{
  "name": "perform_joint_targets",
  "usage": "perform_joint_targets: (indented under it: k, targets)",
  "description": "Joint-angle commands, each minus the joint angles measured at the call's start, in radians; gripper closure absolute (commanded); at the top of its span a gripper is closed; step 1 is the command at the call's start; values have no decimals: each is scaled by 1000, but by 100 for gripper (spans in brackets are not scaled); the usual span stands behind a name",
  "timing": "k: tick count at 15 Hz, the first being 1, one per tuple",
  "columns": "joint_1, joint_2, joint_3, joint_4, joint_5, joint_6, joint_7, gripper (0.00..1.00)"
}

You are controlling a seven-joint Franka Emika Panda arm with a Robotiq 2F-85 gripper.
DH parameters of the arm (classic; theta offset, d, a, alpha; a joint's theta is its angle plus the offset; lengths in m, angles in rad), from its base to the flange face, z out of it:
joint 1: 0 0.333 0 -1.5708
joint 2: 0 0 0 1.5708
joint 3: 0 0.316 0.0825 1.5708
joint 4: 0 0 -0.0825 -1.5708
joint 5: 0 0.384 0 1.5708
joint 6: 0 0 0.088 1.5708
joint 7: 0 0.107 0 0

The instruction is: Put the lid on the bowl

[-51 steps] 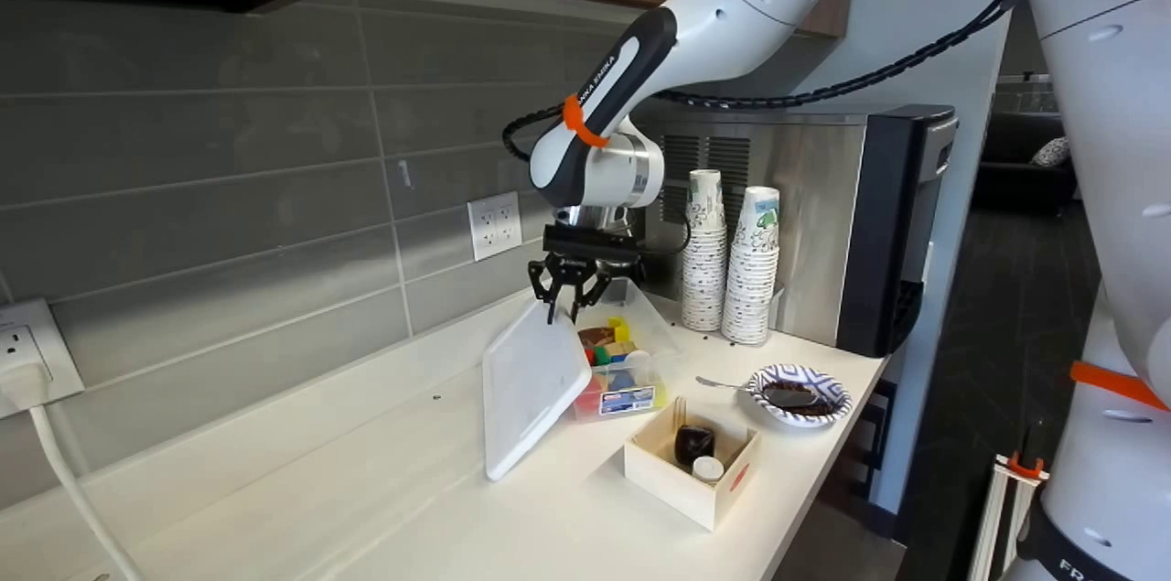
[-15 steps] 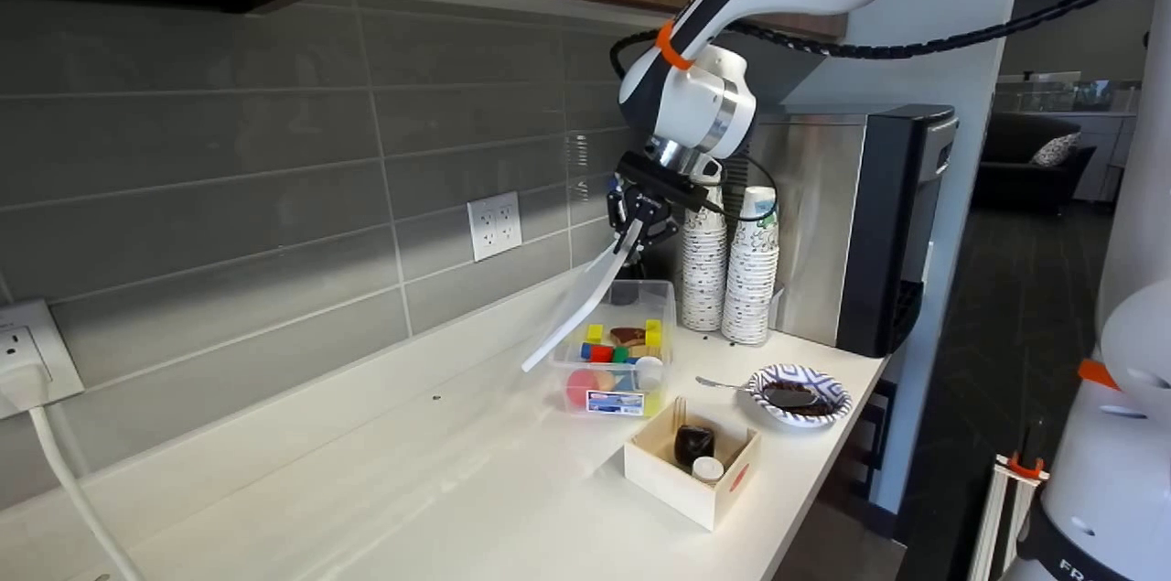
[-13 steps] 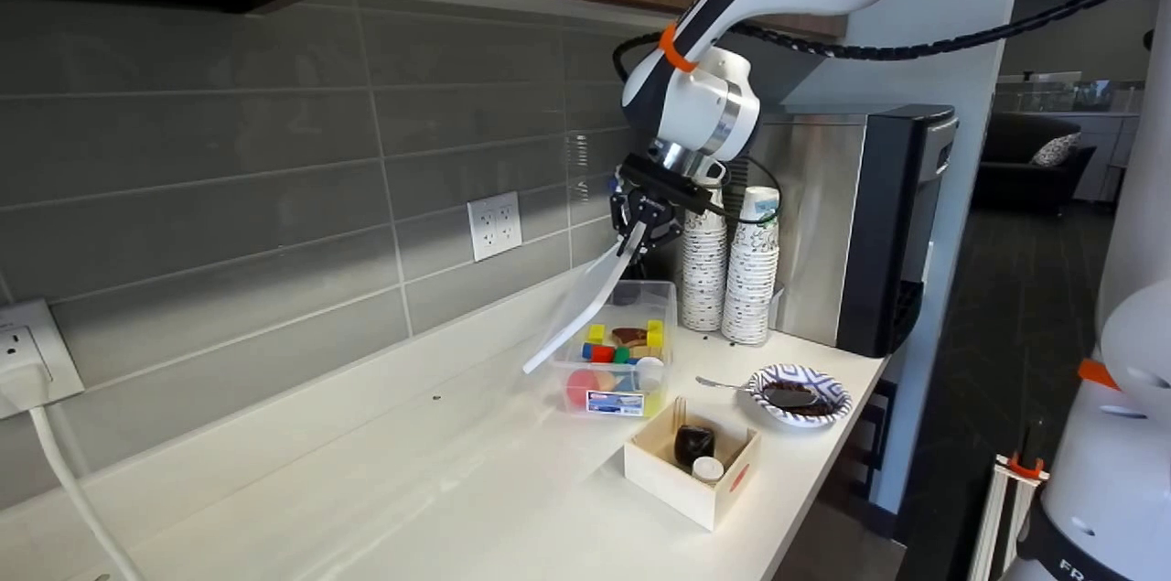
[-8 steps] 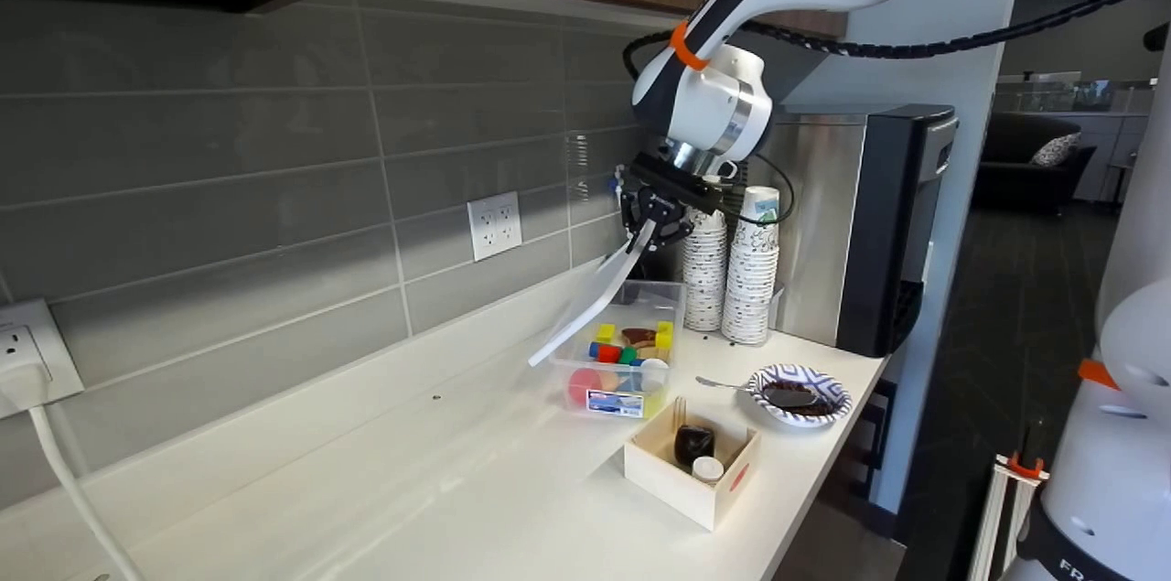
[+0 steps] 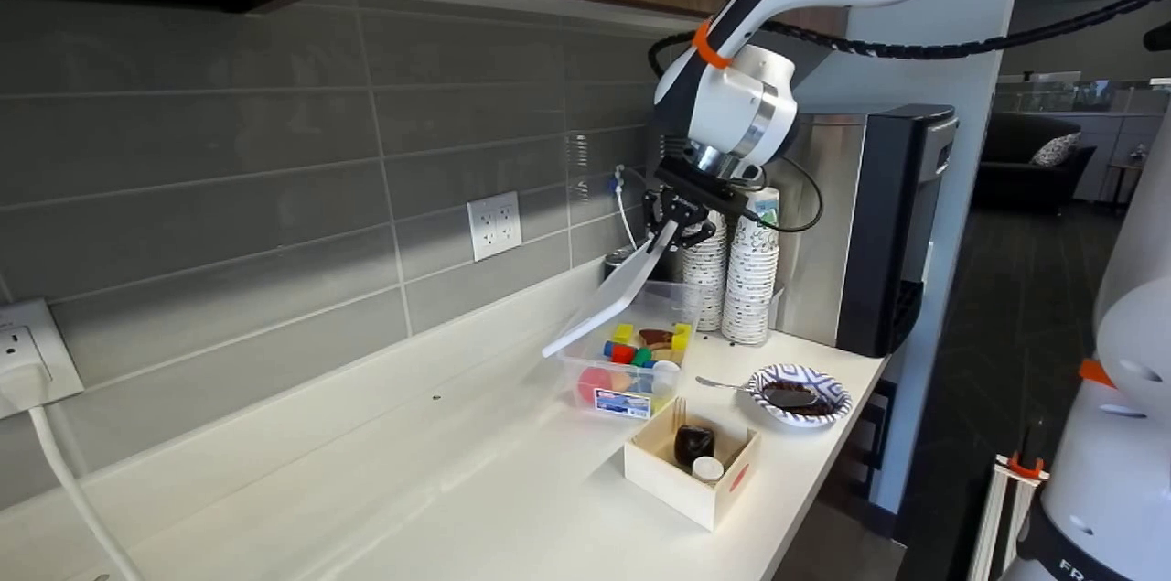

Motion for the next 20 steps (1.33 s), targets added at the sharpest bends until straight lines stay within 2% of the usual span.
perform_joint_targets:
  k: [1, 6, 20]
  targets:
    - [0, -51, -3, -66, 115, 47, -120, 94]
    - [-4, -40, -8, -93, 209, 60, -227, 94]
    - [-13, -8, -27, -175, 140, 143, -230, 94]
